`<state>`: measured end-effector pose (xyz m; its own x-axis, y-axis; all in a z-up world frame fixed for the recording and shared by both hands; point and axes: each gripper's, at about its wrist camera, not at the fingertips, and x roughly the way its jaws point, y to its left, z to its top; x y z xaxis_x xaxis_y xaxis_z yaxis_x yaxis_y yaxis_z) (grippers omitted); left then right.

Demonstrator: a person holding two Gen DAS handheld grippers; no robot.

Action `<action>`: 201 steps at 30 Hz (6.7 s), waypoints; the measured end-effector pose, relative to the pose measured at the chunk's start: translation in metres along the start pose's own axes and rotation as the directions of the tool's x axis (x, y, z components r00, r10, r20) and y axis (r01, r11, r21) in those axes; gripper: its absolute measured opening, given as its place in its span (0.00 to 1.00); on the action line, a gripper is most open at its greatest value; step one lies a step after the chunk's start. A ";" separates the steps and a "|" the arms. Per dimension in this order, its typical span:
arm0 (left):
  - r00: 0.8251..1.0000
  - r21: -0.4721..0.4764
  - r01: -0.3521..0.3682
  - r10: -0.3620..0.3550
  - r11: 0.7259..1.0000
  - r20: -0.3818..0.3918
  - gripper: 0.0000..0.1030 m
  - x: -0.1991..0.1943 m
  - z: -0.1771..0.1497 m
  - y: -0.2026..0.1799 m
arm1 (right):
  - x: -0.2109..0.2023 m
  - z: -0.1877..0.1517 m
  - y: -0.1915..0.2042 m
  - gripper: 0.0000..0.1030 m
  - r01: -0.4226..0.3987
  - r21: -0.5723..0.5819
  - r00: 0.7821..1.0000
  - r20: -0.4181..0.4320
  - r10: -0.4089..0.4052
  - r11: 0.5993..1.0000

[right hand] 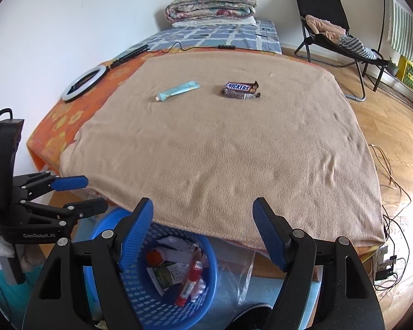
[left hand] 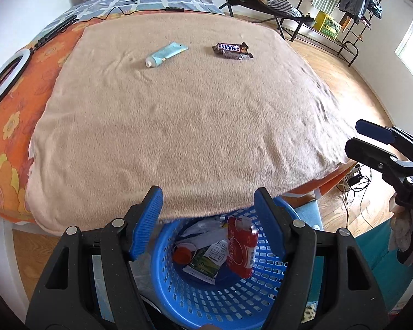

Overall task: Collect trash
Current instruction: 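Move both tools over the towel toward the blue tube and Snickers bar, then grasp the light-blue tube with the left tool while the right tool grasps the Snickers bar, then lift the tube and Snickers bar and carry both over the blue basket, then open the left tool to drop the tube while the right tool drops the Snickers bar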

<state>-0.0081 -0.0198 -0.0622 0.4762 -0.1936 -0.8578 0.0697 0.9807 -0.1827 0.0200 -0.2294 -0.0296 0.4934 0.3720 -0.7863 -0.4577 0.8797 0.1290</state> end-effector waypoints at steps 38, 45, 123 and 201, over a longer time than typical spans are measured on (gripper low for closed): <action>1.000 -0.001 -0.011 0.011 1.000 -0.020 0.69 0.109 0.189 0.065 | 0.134 0.176 -0.076 0.72 -0.188 -0.080 0.982 -0.049 0.185 0.979; 0.999 -0.008 -0.002 0.001 1.000 -0.046 0.69 0.134 0.208 0.073 | 0.176 0.198 -0.075 0.72 -0.204 -0.088 0.976 -0.094 0.196 0.975; 0.991 0.101 -0.098 0.088 0.990 0.097 0.35 0.036 0.168 0.027 | 0.109 0.167 -0.026 0.08 -0.101 -0.173 0.993 -0.072 0.090 0.980; 0.991 0.012 -0.038 0.039 0.999 -0.131 0.35 0.022 -0.104 -0.017 | 0.034 -0.083 0.045 0.16 -0.195 -0.051 0.953 -0.246 0.177 0.979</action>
<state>-0.0900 -0.0436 -0.1275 0.3592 -0.1571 -0.9199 0.0621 0.9876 -0.1444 -0.0454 -0.2015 -0.1011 0.2073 0.4377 -0.8749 -0.5820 0.7740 0.2494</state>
